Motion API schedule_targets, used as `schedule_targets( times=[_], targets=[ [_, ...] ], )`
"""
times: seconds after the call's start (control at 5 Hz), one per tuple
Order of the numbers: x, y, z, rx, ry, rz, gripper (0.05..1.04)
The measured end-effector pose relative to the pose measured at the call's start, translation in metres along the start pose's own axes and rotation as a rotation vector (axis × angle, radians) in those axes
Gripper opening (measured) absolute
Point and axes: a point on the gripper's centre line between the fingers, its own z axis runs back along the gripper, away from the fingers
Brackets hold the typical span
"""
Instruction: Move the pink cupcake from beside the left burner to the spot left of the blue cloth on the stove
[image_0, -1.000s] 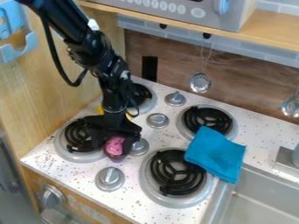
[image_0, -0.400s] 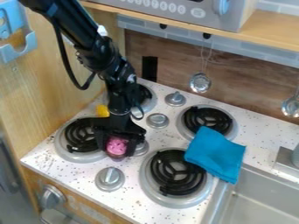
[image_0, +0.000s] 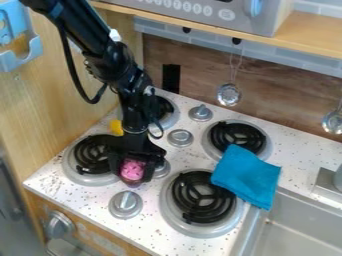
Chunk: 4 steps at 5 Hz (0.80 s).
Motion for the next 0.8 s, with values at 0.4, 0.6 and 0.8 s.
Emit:
schedule_targets(
  times=[0.4,0.6,0.8],
  targets=[
    [-0.004,-0.007,0.025,-0.066,-0.015,-0.037,0.914],
    [-0.005,-0.013,0.034,-0.097,0.001,-0.045,0.914],
    [0.010,-0.027,0.051,-0.109,-0.016,-0.058,0.914]
  ],
)
